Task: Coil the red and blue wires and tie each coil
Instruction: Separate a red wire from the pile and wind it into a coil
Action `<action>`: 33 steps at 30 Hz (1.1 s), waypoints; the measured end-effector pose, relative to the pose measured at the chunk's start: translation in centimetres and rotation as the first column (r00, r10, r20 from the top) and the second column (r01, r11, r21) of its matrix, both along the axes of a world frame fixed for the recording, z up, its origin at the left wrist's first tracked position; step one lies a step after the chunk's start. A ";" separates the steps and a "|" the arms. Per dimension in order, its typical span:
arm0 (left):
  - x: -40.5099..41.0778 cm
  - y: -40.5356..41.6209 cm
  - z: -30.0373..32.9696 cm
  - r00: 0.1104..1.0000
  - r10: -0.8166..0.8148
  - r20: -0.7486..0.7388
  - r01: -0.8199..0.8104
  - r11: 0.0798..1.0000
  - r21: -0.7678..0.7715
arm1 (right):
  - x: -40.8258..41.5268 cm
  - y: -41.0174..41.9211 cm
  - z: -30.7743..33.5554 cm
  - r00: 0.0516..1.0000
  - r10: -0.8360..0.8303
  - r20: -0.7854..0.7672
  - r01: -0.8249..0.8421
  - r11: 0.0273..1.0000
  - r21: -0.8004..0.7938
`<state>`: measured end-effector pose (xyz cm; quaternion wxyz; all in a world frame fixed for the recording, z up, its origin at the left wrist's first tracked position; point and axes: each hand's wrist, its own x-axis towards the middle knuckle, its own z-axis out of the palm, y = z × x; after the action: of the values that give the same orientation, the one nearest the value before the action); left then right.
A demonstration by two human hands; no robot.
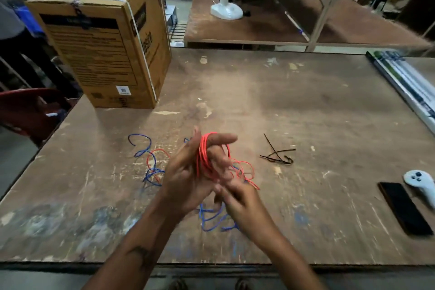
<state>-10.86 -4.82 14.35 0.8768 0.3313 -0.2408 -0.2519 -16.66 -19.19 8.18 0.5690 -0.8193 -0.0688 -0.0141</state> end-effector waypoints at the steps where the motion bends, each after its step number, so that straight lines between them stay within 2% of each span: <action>1: 1.0 0.2 -0.1 0.997 0.077 -0.018 -0.076 0.996 0.038 | -2.7 0.9 -0.7 1.000 -0.002 0.009 0.003 1.000 -0.027; 2: 2.1 0.3 -0.4 0.985 0.170 0.006 -0.170 0.976 0.135 | -5.2 1.5 -1.0 1.000 0.002 0.028 -0.001 0.998 -0.061; 4: 3.5 0.5 -1.5 0.941 0.289 0.176 -0.334 0.878 0.344 | -8.3 2.0 -0.3 0.996 0.054 0.066 -0.045 0.990 -0.130; 7: 3.4 0.7 -3.2 0.932 0.168 0.320 -0.326 0.775 0.542 | -8.5 0.9 3.5 0.992 0.027 0.120 -0.011 0.991 -0.131; 10: 1.4 0.9 -4.2 0.871 0.009 0.491 -0.384 0.637 0.669 | -5.1 -1.7 7.8 0.963 -0.162 0.213 0.155 0.987 0.051; 11: 0.7 0.8 -4.7 0.861 -0.021 0.508 -0.391 0.610 0.689 | -3.3 -2.7 8.8 0.948 -0.226 0.225 0.206 0.973 0.108; 12: 0.1 0.7 -5.4 0.882 -0.018 0.471 -0.356 0.628 0.692 | -1.4 -3.6 9.8 0.938 -0.263 0.226 0.234 0.961 0.148; 14: -1.0 0.2 -6.6 0.941 0.052 0.334 -0.267 0.722 0.638 | 2.4 -4.9 10.6 0.946 -0.272 0.177 0.231 0.947 0.223; 16: -1.8 -0.6 -7.2 0.961 0.142 0.238 -0.255 0.787 0.562 | 5.4 -5.4 9.9 0.945 -0.300 0.130 0.261 0.932 0.252; 19: -2.2 -1.5 -6.9 0.961 0.201 0.190 -0.269 0.835 0.480 | 7.7 -5.6 7.7 0.916 -0.394 0.078 0.356 0.887 0.294; 21: -2.1 -1.8 -7.2 0.943 0.246 0.222 -0.326 0.808 0.490 | 7.8 -5.8 6.9 0.884 -0.466 0.049 0.422 0.837 0.348; 24: -1.7 -1.5 -7.9 0.890 0.285 0.355 -0.445 0.709 0.547 | 6.3 -6.0 8.4 0.835 -0.544 0.082 0.485 0.797 0.360; 26: -1.1 -0.9 -8.6 0.845 0.262 0.466 -0.517 0.623 0.587 | 4.2 -5.8 10.2 0.829 -0.536 0.160 0.465 0.819 0.336; 28: 0.0 -0.2 -9.3 0.802 0.269 0.534 -0.585 0.540 0.605 | 1.6 -5.3 11.6 0.861 -0.459 0.218 0.412 0.882 0.229; 30: 1.4 -0.2 -9.5 0.810 0.359 0.464 -0.586 0.533 0.611 | -1.3 -4.8 12.3 0.917 -0.347 0.196 0.337 0.938 0.085; 31: 2.3 -0.3 -9.5 0.837 0.436 0.331 -0.543 0.581 0.607 | -2.6 -4.6 12.4 0.936 -0.308 0.172 0.305 0.951 0.046; 33: 4.4 -0.4 -9.6 0.852 0.517 -0.083 -0.414 0.762 0.498 | -4.6 -4.5 12.6 0.952 -0.281 0.122 0.274 0.959 0.076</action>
<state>-6.50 -5.20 4.78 0.8275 0.5506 0.0130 -0.1091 -21.26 -23.73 20.82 0.5791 -0.8013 0.0101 -0.1498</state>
